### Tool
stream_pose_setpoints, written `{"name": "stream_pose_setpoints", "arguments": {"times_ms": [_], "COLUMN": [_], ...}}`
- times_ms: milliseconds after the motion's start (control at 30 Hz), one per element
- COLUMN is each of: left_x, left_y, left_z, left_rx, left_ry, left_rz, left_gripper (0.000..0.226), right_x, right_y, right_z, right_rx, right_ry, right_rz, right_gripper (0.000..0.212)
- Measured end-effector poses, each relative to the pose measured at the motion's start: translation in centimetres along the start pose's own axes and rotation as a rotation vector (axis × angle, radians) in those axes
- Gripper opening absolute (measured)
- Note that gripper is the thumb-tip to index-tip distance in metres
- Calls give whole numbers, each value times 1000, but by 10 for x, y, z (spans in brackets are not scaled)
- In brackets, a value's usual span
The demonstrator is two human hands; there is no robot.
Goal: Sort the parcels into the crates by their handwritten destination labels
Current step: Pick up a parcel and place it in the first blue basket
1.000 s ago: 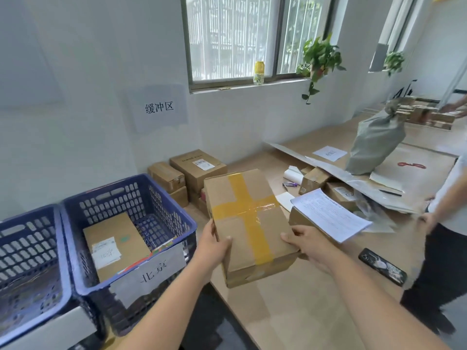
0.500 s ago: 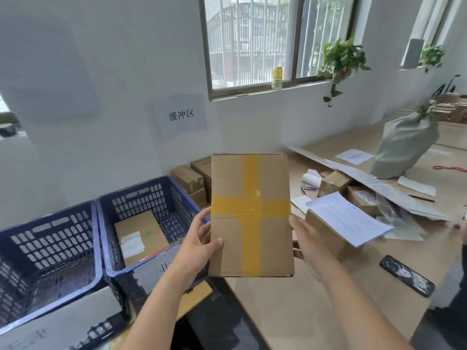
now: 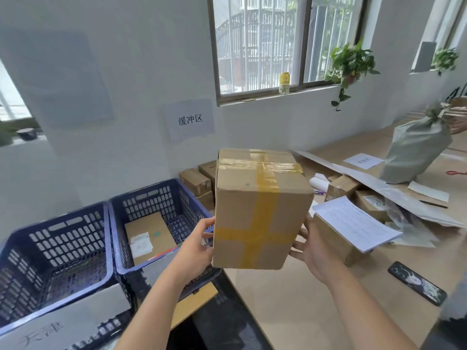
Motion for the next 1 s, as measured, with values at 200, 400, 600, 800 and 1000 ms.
{"name": "stream_pose_setpoints", "arguments": {"times_ms": [200,400,600,800,1000], "left_x": [5,10,15,17,19], "left_y": [-8,-12,-14,-11,-11], "left_z": [-5,1,9,1,-2], "left_rx": [-353,-432,-485,-484,-507], "left_ry": [-228,-304,-350,-347,-356], "left_rz": [15,83,127,174,176], "left_gripper": [26,67,105,91,82], "right_x": [3,-5,2,-11,-21], "right_y": [-4,1,-6,8,15], "right_z": [-5,-1,-3,7,22], "right_rx": [-41,-98,-75,-86,-98], "right_ry": [1,-61,39,56,18], "right_rz": [22,179,149,242,241], "right_gripper": [27,28,43,56,47]}}
Point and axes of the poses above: each hand's wrist, its own x-axis towards the middle knuckle, its own y-axis out of the palm, z = x × y, the point moved 4 cm from there along x, towards the middle knuckle, and after that the axes turned 5 degrees about -z, right-handed, at the moved point
